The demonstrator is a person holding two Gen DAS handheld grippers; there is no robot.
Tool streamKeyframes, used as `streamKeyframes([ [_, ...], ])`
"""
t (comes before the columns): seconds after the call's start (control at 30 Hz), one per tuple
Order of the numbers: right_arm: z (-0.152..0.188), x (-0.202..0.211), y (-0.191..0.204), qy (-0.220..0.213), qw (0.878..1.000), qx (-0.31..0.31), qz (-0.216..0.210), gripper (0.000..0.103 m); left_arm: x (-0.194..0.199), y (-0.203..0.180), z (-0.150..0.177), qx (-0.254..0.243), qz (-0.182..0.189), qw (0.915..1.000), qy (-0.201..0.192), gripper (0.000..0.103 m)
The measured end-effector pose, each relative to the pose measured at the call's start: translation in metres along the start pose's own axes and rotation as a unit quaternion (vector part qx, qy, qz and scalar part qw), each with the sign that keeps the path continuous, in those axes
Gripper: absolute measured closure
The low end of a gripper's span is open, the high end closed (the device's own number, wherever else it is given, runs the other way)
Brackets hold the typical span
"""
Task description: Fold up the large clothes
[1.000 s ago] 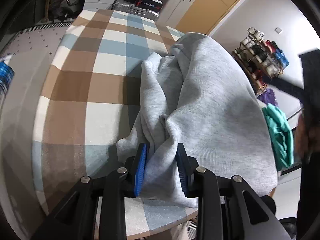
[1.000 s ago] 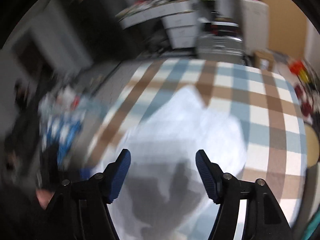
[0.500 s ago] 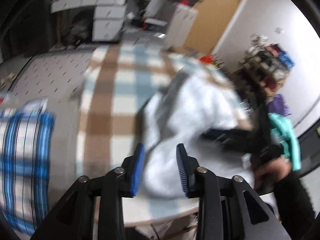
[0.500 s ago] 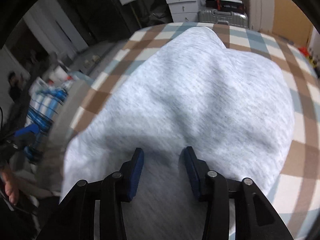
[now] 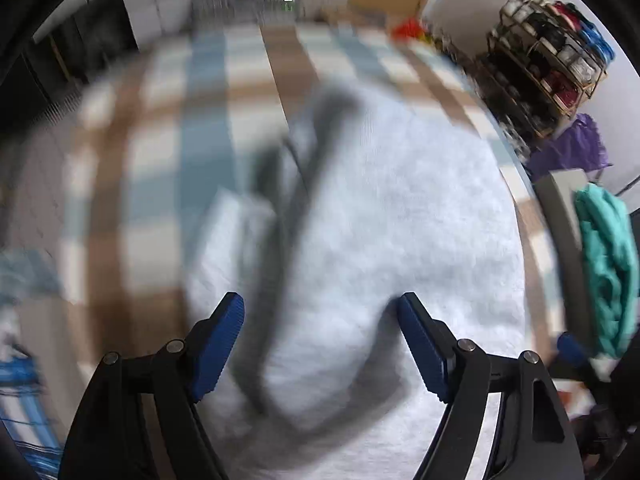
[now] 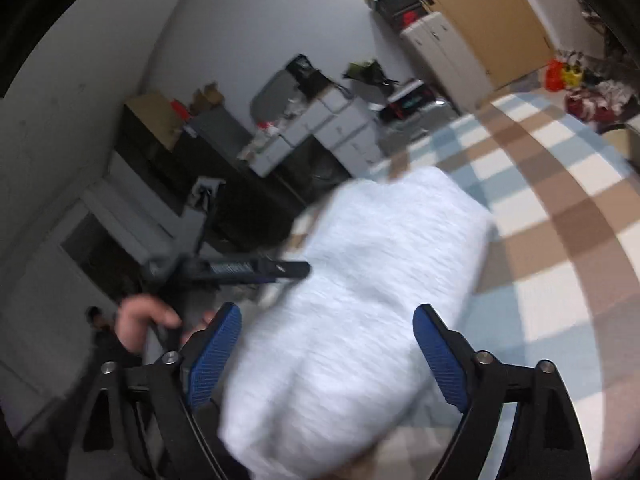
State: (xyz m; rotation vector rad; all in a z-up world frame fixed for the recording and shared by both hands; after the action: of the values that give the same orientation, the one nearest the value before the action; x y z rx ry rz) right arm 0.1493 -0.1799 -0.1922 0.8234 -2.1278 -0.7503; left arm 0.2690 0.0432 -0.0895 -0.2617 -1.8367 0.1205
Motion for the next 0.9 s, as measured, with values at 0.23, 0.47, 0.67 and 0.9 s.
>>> streamKeyframes([
  [0.23,0.003,-0.027,-0.006,0.062,0.998,-0.017,0.015,0.015,0.004,0.022,0.018,0.022,0.093,0.9954,0.003,0.09],
  [0.47,0.019,-0.038,0.008,0.082,0.993,0.045,0.078,0.016,0.042,0.025,0.033,-0.012,0.052,0.9985,-0.009,0.096],
  [0.67,0.032,-0.048,0.015,0.088,0.981,0.107,0.134,0.017,-0.005,0.066,0.035,0.029,-0.009,0.9995,0.011,0.096],
  [0.9,0.035,-0.049,0.014,0.086,0.982,0.106,0.134,0.016,0.034,0.069,0.017,0.024,-0.052,0.9981,-0.023,0.096],
])
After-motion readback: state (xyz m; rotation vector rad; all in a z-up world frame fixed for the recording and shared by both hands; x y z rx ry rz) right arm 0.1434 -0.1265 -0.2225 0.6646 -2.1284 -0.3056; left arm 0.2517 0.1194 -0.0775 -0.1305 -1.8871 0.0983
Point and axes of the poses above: each gripper's, at about its wrist camera, not at the fingertips, and x roughly against the way its jaws point, y to its left, z to its underside, the point moved 1 cm from there along -x, roughly the way its jaws point, and after that the axes turned 5 degrees about -x, right-handed, at the moved point
